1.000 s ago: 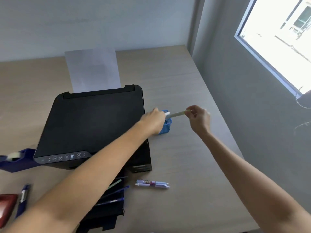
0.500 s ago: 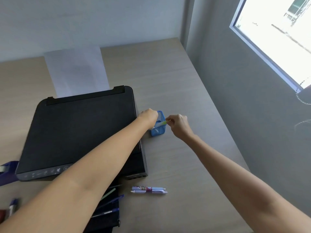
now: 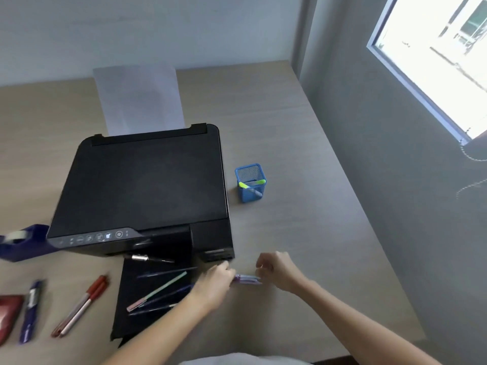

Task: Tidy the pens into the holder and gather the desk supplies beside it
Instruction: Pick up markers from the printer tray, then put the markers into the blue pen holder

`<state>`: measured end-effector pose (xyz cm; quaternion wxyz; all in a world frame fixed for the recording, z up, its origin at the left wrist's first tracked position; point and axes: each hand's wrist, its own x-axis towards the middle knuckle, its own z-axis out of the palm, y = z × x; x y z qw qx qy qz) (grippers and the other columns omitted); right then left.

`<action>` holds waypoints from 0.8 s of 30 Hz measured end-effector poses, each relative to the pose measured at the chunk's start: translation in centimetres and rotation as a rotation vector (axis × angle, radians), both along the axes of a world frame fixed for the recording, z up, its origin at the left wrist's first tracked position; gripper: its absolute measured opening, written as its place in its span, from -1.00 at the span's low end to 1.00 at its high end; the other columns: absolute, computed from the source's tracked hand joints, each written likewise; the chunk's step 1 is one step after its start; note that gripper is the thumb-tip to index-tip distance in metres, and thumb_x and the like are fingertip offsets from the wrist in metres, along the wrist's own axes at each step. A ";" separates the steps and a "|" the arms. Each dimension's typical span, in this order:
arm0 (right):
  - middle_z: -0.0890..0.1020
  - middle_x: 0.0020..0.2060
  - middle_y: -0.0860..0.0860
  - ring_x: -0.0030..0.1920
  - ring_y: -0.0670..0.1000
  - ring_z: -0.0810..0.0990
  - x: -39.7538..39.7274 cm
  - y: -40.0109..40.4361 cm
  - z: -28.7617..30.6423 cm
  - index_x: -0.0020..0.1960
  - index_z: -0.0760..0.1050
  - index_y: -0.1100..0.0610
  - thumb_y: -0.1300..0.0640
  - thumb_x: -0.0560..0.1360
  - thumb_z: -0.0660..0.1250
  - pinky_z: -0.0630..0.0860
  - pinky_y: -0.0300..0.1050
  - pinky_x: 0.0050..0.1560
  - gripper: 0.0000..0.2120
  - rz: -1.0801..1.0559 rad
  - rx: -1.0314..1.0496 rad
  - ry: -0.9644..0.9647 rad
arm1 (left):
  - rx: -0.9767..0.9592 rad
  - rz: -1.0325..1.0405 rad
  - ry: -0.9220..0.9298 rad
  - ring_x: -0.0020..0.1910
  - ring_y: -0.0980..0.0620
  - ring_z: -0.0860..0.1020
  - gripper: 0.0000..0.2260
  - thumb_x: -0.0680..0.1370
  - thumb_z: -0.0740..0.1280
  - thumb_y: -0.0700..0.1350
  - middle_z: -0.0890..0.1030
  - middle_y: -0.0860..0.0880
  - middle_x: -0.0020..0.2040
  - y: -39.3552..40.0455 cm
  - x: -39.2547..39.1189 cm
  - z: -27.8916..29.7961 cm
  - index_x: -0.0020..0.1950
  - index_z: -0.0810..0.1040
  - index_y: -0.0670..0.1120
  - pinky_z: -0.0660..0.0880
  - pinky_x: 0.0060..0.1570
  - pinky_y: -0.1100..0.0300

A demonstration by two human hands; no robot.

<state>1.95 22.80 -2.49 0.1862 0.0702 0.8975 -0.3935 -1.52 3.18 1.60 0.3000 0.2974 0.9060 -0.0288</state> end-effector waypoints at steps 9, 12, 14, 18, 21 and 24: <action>0.57 -0.06 0.15 -0.09 0.23 0.57 0.8 -3.1 -1.4 -0.10 0.52 0.14 0.18 0.44 0.25 0.33 -0.10 -0.26 -0.90 0.208 0.284 0.032 | 0.027 -0.049 0.257 -0.50 0.02 0.60 -0.58 -0.13 0.70 0.05 0.59 -0.02 -0.48 -3.1 1.9 -4.1 -0.46 0.61 -0.09 0.48 -0.58 0.29; 0.50 0.01 0.19 0.00 0.22 0.52 1.1 -2.3 -1.8 -0.02 0.45 0.21 0.21 0.49 0.22 0.33 -0.06 -0.23 -0.89 0.282 0.352 0.037 | 0.051 -0.129 0.312 -0.54 0.04 0.59 -0.61 -0.05 0.69 0.05 0.59 -0.01 -0.54 -2.6 2.2 -2.6 -0.46 0.57 -0.05 0.50 -0.50 0.27; 0.53 -0.02 0.22 0.00 0.23 0.53 1.2 -0.7 -1.7 -0.05 0.44 0.22 0.24 0.48 0.21 0.40 -0.02 -0.18 -0.92 0.246 0.325 0.019 | 0.102 -0.135 0.327 -0.57 0.07 0.59 -0.61 -0.04 0.69 -0.02 0.58 0.00 -0.55 -2.2 1.7 -0.3 -0.40 0.55 -0.02 0.48 -0.54 0.30; 0.61 -0.29 0.14 -0.26 0.12 0.56 0.4 4.4 0.8 -0.23 0.47 0.11 0.25 0.46 0.31 0.36 -0.13 -0.31 -0.90 -0.097 0.235 -0.027 | 0.324 -0.021 0.301 -0.15 -0.09 0.67 -0.83 0.52 0.38 0.03 0.68 -0.06 -0.13 -1.1 -1.0 7.6 -0.06 0.55 -0.07 0.59 -0.20 0.08; 0.58 -0.43 0.07 -0.36 0.12 0.56 -1.6 8.0 4.6 -0.31 0.50 0.06 0.27 0.41 0.40 0.43 -0.11 -0.31 -0.82 -0.339 0.199 0.129 | 0.600 0.111 0.319 -0.22 -0.11 0.65 -0.83 0.53 0.38 0.01 0.70 -0.09 -0.20 -0.2 -5.1 12.8 -0.07 0.63 -0.09 0.58 -0.21 0.03; 0.63 -0.43 0.08 -0.40 0.12 0.58 -4.4 9.6 8.4 -0.25 0.57 0.12 0.20 0.41 0.43 0.49 -0.09 -0.28 -0.92 -0.516 0.118 0.355 | 0.699 0.178 0.477 -0.28 -0.10 0.64 -0.86 0.51 0.43 -0.05 0.72 -0.09 -0.25 2.1 -9.9 15.4 -0.05 0.70 -0.10 0.53 -0.28 0.14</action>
